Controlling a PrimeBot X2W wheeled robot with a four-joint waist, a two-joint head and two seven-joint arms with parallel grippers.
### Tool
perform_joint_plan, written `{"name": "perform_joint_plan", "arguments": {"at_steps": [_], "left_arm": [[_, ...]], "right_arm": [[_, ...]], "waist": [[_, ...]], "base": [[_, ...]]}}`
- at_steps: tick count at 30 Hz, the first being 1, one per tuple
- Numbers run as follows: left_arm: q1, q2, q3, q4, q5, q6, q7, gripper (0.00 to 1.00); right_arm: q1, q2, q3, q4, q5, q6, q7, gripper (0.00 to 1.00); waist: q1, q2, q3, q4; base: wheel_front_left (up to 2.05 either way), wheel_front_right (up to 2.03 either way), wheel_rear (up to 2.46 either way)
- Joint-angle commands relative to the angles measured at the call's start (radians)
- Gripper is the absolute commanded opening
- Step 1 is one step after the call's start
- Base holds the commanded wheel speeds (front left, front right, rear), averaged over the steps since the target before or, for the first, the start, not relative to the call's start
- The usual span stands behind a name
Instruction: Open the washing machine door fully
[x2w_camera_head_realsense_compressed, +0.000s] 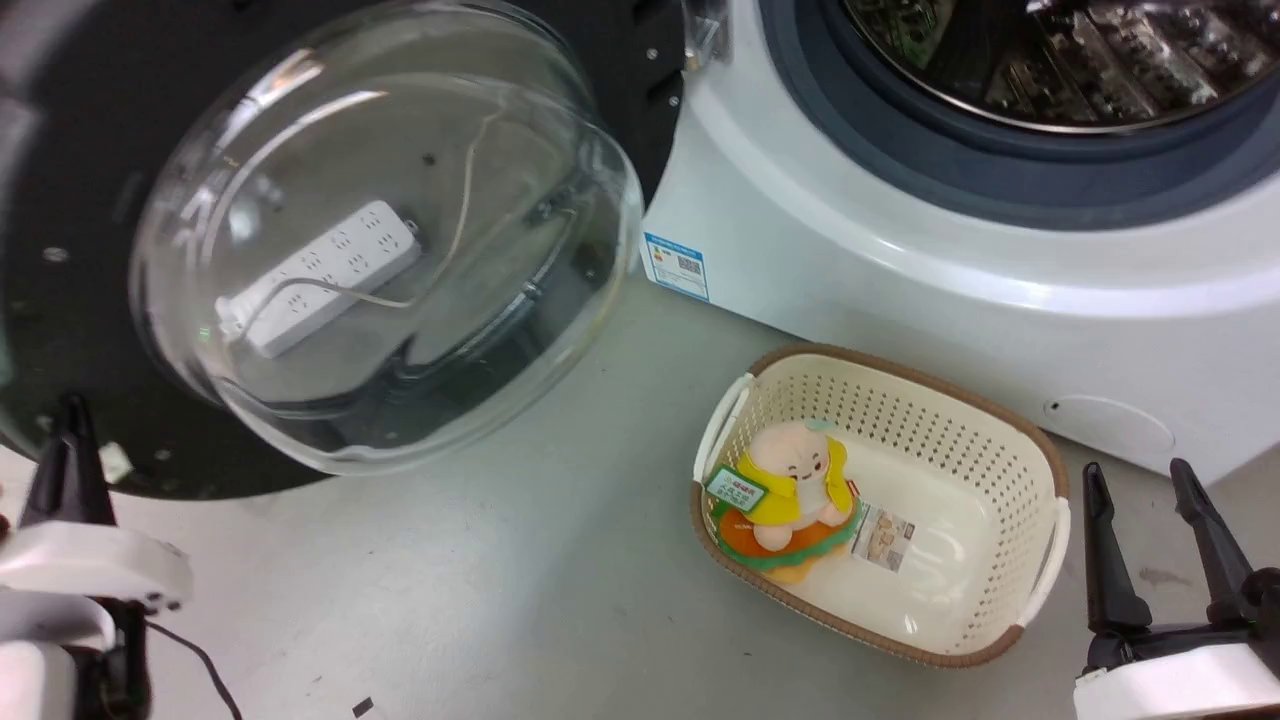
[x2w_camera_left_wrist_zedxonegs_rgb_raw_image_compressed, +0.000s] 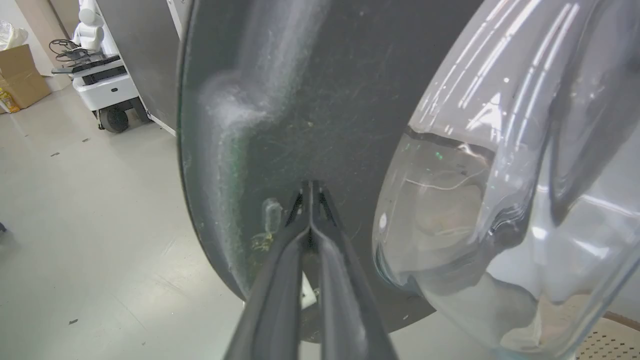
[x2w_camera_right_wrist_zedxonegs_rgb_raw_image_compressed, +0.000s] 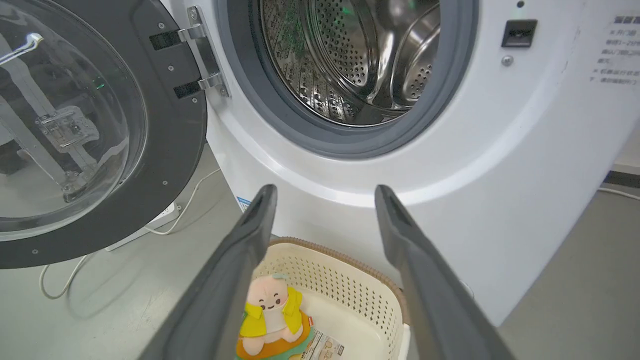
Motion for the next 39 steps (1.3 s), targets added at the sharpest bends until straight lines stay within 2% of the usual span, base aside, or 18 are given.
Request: {"name": "perform_joint_plan", "arguments": {"at_steps": [1,9,16,22,29,35,39], "left_arm": [[-0.035,0.014,0.008,0.033,-0.011,-0.012,-0.014,0.0],[-0.115,0.04,0.006,0.167,-0.015,-0.044,-0.056,0.0],[-0.117,0.036,-0.005,0.175,0.009,-0.041,-0.085,0.0],[-0.073,0.021,-0.032,0.061,0.042,-0.038,-0.098,0.0],[0.013,-0.014,-0.1,-0.175,0.067,-0.033,-0.068,0.0],[0.081,-0.061,-0.203,-0.34,0.11,-0.02,-0.023,0.0],[0.122,-0.098,-0.256,-0.375,0.119,-0.012,-0.018,0.0]], "right_arm": [[-0.013,-0.008,-0.001,-0.013,-0.008,0.001,0.004,1.0],[-0.017,-0.008,-0.004,-0.023,-0.01,0.001,0.012,1.0],[-0.018,0.001,0.001,-0.006,-0.005,0.001,0.0,1.0],[-0.019,0.011,-0.004,0.029,0.012,0.001,-0.029,1.0],[-0.022,0.019,0.01,0.065,0.029,0.001,-0.058,1.0],[-0.03,0.021,0.001,0.064,0.039,0.001,-0.069,1.0],[-0.031,0.022,0.006,0.054,0.041,0.001,-0.072,1.0]], "waist": [[-0.0001,0.0,0.012,-0.011],[-0.0001,0.0,0.018,-0.028],[-0.0001,0.0,-0.017,-0.041],[-0.0001,0.0,-0.085,-0.064],[-0.0001,0.0,-0.166,-0.12],[-0.0001,0.0,-0.21,-0.196],[-0.0001,0.0,-0.22,-0.261]], "base": [[0.0,0.0,0.0],[0.0,0.0,0.0],[0.0,0.0,0.0],[0.0,0.0,0.0],[0.0,0.0,0.0],[0.0,0.0,0.0],[0.0,0.0,0.0]]}}
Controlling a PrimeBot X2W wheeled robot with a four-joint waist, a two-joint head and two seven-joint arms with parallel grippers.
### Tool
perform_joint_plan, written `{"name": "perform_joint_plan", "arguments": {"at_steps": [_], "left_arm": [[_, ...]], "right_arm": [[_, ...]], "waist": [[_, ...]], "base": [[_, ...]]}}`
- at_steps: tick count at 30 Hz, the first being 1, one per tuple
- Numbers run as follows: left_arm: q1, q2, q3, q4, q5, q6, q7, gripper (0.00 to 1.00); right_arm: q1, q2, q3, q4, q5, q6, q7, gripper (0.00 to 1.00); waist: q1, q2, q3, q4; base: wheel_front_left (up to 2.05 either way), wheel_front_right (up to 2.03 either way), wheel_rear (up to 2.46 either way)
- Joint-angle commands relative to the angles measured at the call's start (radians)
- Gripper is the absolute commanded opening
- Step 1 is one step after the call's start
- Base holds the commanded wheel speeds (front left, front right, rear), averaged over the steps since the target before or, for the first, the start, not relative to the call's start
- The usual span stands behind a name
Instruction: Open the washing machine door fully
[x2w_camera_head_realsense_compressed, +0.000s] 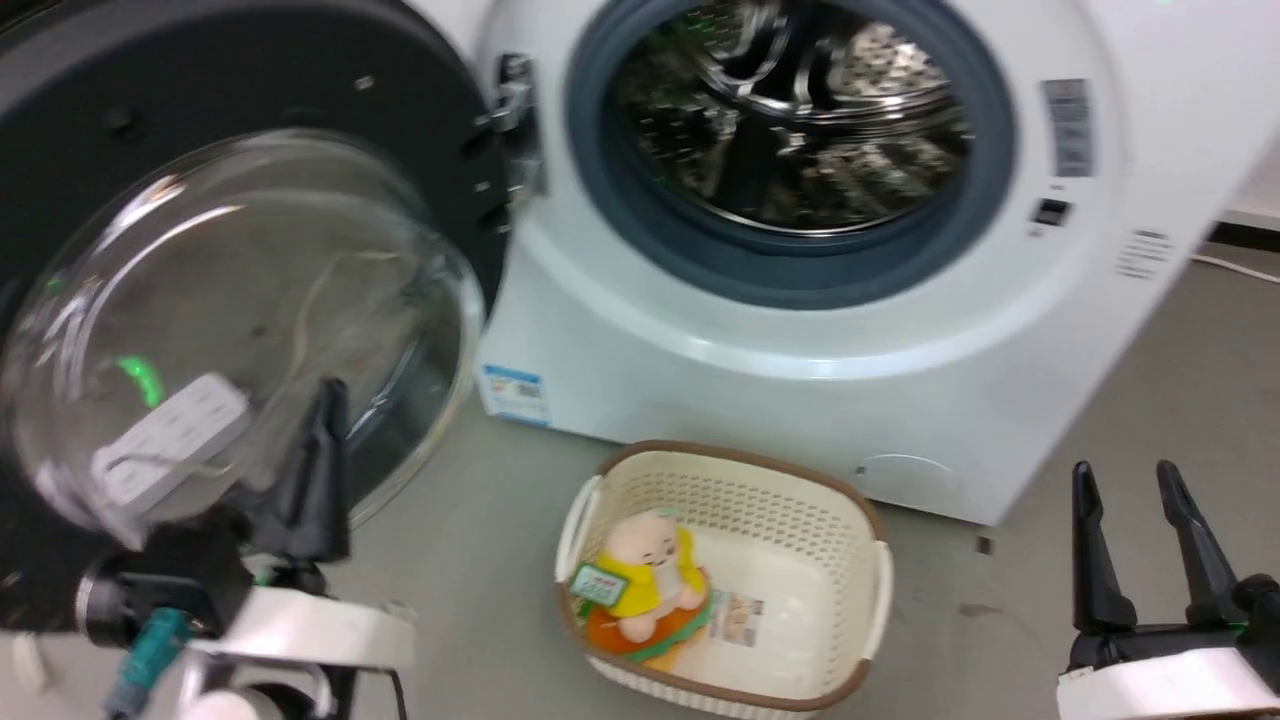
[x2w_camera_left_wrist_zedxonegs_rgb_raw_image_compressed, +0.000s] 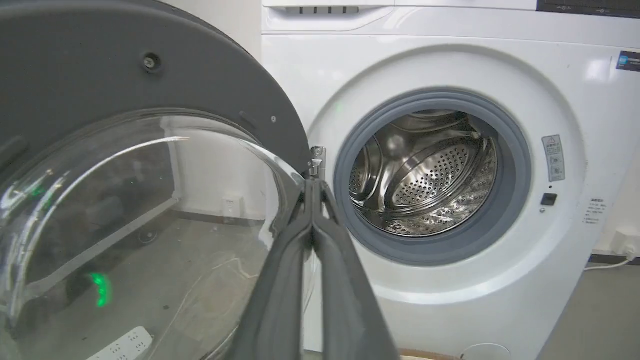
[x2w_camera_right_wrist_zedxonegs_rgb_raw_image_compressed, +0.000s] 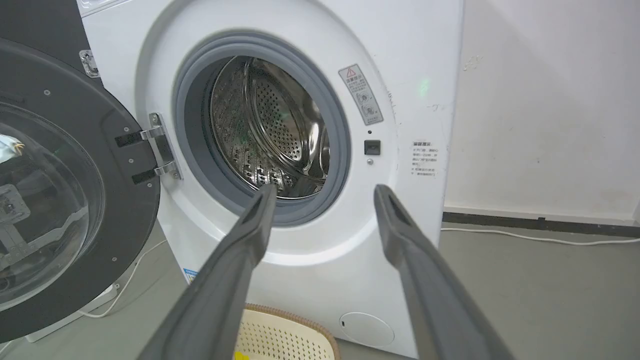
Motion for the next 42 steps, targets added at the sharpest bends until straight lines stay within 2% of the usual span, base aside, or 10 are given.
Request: {"name": "perform_joint_plan", "arguments": {"at_steps": [1,13,14,15,16,30,42], "left_arm": [[0.017,-0.008,-0.009,0.002,0.008,0.004,-0.003,0.0],[0.071,-0.077,-0.079,0.109,0.017,-0.022,-0.079,0.0],[0.073,-0.081,-0.086,0.116,0.022,-0.027,-0.082,0.31],[0.074,-0.088,-0.089,0.122,0.028,-0.026,-0.085,0.97],[0.076,-0.096,-0.092,0.128,0.034,-0.026,-0.087,1.0],[0.102,-0.137,-0.094,0.214,0.129,-0.008,-0.091,1.0],[0.104,-0.164,-0.07,0.221,0.155,-0.025,-0.091,1.0]], "right_arm": [[-0.012,0.003,0.005,-0.006,0.006,0.001,-0.006,1.0],[0.025,0.003,0.017,-0.025,0.015,0.001,-0.008,1.0],[0.028,0.003,0.017,-0.025,0.019,0.001,-0.008,1.0],[0.031,0.003,0.017,-0.025,0.021,0.001,-0.009,1.0],[0.035,0.003,0.017,-0.024,0.022,0.001,-0.009,1.0],[0.058,0.003,0.039,0.018,0.025,0.001,-0.009,1.0],[0.057,0.003,0.043,0.029,0.023,0.001,-0.009,1.0]], "waist": [[0.0001,0.0,-0.016,-0.056],[0.0001,0.0,-0.03,-0.19],[0.0001,0.0,-0.029,-0.197],[0.0001,0.0,-0.029,-0.203],[0.0001,0.0,-0.029,-0.207],[0.0001,0.0,-0.043,-0.228],[0.0001,0.0,-0.047,-0.22]], "base": [[0.0,0.0,0.0],[0.0,0.0,0.0],[0.0,0.0,0.0],[0.0,0.0,0.0],[0.0,0.0,0.0],[0.0,0.0,0.0],[0.0,0.0,0.0]]}}
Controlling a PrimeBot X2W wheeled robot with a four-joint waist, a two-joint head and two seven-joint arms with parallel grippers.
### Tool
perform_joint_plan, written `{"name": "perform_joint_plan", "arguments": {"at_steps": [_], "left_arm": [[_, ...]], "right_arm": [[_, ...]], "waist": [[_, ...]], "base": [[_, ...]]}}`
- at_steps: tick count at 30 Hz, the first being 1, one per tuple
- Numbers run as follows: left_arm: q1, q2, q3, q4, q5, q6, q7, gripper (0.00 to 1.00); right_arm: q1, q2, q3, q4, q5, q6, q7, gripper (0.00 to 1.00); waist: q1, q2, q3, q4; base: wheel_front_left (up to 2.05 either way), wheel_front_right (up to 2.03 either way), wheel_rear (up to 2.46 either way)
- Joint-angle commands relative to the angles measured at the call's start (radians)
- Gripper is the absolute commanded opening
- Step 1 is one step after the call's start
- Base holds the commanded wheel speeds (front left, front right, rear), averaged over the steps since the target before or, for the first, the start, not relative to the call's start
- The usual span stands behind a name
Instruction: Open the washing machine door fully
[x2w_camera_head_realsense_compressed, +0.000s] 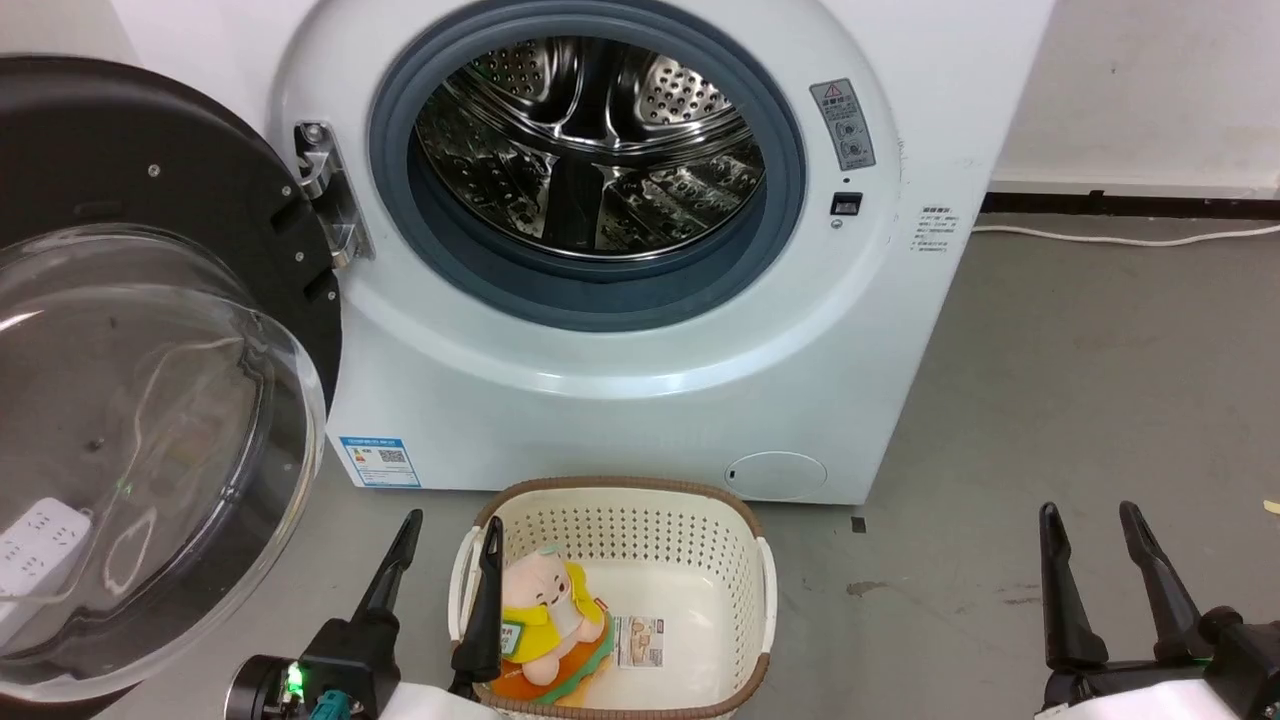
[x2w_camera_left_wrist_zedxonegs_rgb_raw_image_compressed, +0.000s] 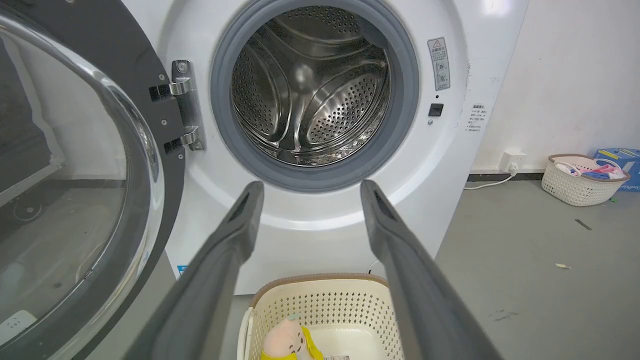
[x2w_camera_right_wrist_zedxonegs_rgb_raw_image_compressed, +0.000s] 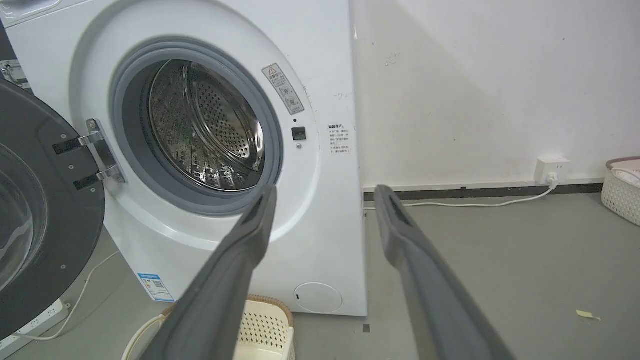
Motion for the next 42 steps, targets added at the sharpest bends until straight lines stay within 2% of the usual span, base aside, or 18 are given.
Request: {"name": "perform_joint_plan", "arguments": {"at_steps": [1,24,25,42], "left_arm": [[0.007,-0.005,0.004,-0.003,0.007,-0.003,-0.005,1.0],[0.0,-0.037,0.044,0.004,0.037,-0.034,-0.005,1.0],[0.0,-0.032,0.042,0.003,0.028,-0.033,0.0,0.0],[-0.002,-0.037,0.058,-0.003,0.042,-0.037,0.028,0.0]], "right_arm": [[0.01,0.002,0.001,0.004,-0.003,0.001,-0.004,1.0],[-0.001,0.002,0.003,0.012,-0.003,0.001,-0.005,1.0],[-0.001,0.0,0.002,0.01,0.0,0.0,0.0,0.0],[-0.009,0.0,0.009,0.009,-0.02,0.0,0.028,0.0]], "waist": [[0.0,0.0,0.001,0.001],[0.0,0.0,0.003,0.011],[0.0,0.0,0.003,0.011],[0.0,0.0,0.001,0.006]], "base": [[0.0,0.0,0.0],[0.0,0.0,0.0],[0.0,0.0,0.0],[0.0,0.0,0.0]]}}
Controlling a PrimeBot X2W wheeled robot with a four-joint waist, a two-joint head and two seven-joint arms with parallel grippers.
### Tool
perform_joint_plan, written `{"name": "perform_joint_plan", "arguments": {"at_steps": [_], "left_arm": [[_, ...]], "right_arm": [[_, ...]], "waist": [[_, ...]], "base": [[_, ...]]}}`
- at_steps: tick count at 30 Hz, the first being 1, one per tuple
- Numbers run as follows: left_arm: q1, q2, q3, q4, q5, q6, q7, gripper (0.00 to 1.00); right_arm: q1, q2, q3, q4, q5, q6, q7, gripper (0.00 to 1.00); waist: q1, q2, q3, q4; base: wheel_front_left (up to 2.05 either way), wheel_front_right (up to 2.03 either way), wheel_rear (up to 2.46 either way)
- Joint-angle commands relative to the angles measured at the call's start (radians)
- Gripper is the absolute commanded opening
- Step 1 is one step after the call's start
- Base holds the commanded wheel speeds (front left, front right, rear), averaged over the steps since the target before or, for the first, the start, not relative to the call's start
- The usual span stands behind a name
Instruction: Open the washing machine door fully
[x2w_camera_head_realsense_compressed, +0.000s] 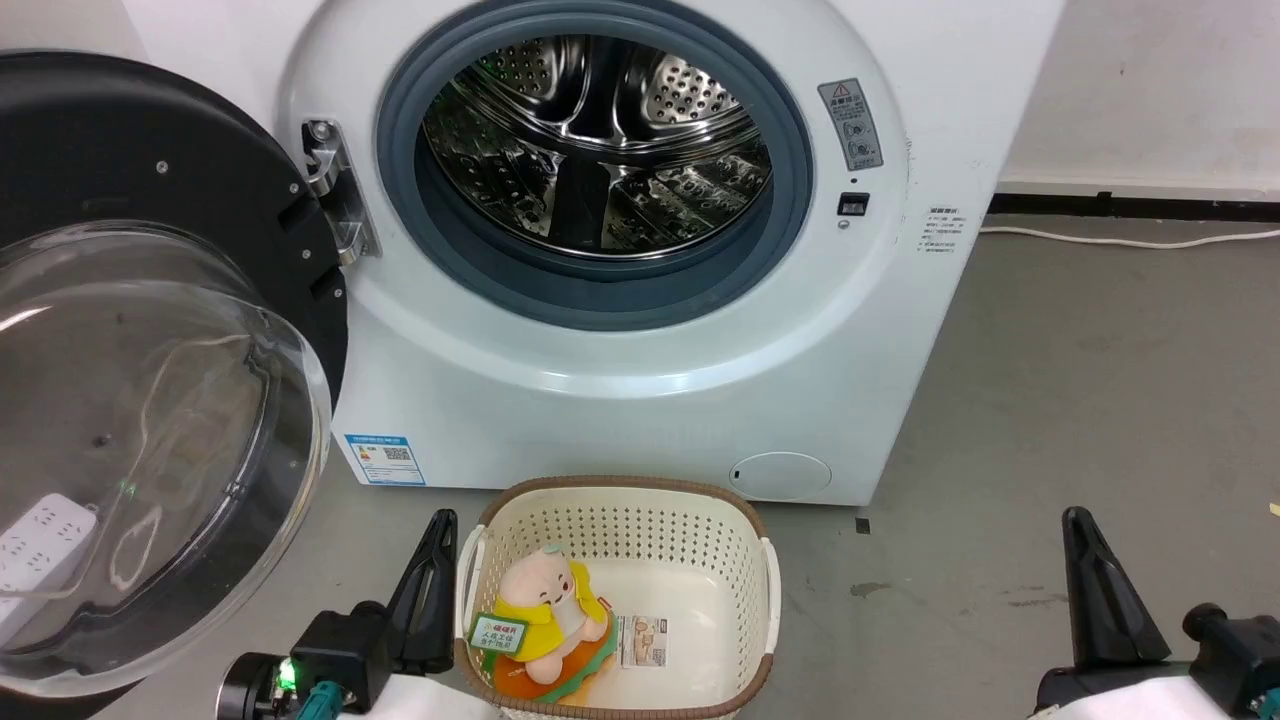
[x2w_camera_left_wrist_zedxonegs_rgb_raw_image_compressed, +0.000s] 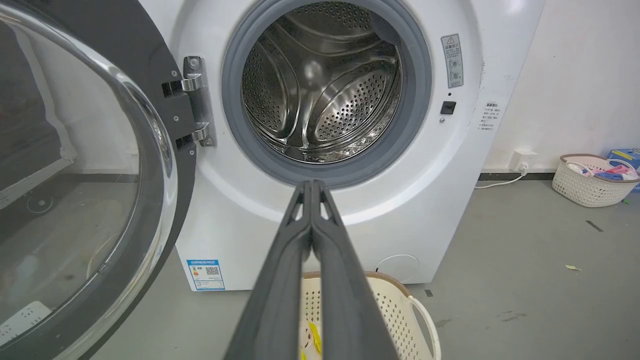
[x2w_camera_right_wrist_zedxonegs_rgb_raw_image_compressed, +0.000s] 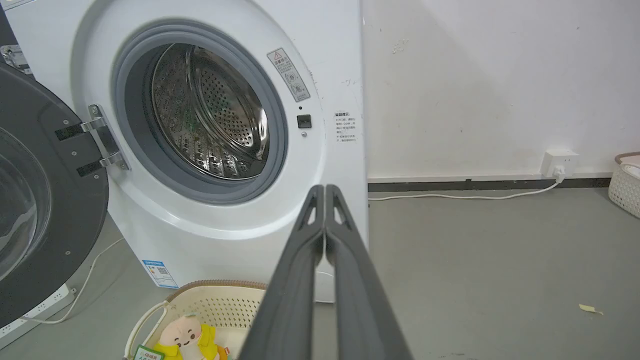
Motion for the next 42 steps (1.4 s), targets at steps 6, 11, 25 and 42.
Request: {"name": "perform_joint_plan", "arguments": {"at_steps": [6,11,25,42], "left_arm": [[-0.003,-0.006,0.011,-0.007,0.014,-0.003,0.014,0.0],[-0.004,-0.008,0.017,-0.009,0.02,-0.004,0.024,0.0],[-0.006,-0.013,0.036,-0.016,0.037,-0.007,0.053,0.0],[-0.009,-0.019,0.059,-0.024,0.058,-0.01,0.087,0.0]], "right_arm": [[-0.01,0.0,0.005,-0.001,-0.017,0.0,0.014,0.0],[-0.014,0.0,0.008,-0.002,-0.025,0.0,0.024,0.0],[-0.022,0.001,0.017,-0.003,-0.045,0.0,0.053,0.0],[-0.033,0.001,0.027,-0.004,-0.07,0.0,0.088,0.0]], "waist": [[0.0,0.0,-0.001,-0.002],[0.0,0.0,-0.001,-0.005],[0.0,0.0,-0.003,-0.01],[0.0,0.0,-0.004,-0.017]], "base": [[0.0,0.0,0.0],[0.0,0.0,0.0],[0.0,0.0,0.0],[0.0,0.0,0.0]]}}
